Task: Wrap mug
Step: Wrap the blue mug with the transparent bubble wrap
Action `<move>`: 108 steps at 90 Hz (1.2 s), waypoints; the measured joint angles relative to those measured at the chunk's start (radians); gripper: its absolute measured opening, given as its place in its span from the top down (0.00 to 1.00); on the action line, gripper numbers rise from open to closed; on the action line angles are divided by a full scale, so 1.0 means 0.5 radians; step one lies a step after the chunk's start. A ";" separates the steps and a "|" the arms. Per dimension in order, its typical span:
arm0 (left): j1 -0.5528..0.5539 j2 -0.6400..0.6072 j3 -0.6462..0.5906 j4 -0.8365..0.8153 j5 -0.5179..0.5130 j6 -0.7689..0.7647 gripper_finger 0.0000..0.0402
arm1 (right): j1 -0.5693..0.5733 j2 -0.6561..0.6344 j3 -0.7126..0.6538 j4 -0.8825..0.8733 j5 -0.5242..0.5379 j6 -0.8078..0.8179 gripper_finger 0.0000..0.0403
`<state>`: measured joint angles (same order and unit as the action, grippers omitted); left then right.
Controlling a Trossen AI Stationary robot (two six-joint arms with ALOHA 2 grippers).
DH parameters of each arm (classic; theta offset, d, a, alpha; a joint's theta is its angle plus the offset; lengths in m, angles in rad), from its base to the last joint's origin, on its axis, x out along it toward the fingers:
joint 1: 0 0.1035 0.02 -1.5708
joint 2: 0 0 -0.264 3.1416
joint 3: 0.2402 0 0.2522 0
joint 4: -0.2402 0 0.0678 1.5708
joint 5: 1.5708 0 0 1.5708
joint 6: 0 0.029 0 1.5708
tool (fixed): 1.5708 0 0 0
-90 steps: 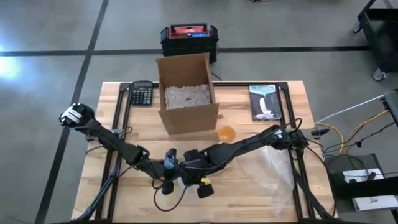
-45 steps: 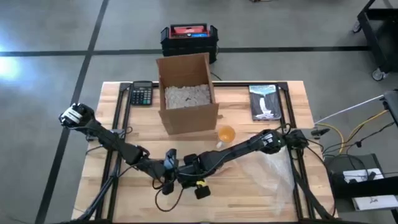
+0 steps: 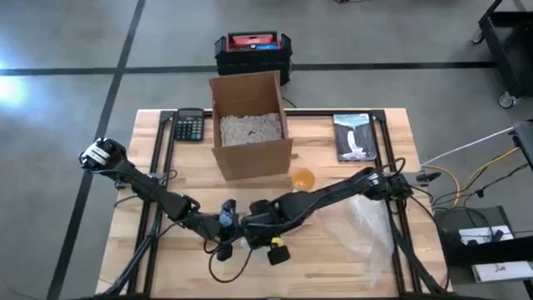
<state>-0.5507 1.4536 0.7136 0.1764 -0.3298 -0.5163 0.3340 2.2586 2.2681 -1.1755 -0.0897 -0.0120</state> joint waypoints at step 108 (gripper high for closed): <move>-0.002 0.001 -0.003 -0.001 0.012 -0.002 1.00 | -0.001 0.181 -0.002 0.285 -0.138 -0.069 1.00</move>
<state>-0.5518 1.4540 0.7120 0.1761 -0.3237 -0.5171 0.3336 2.3490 2.2669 -1.0332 -0.1585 -0.0463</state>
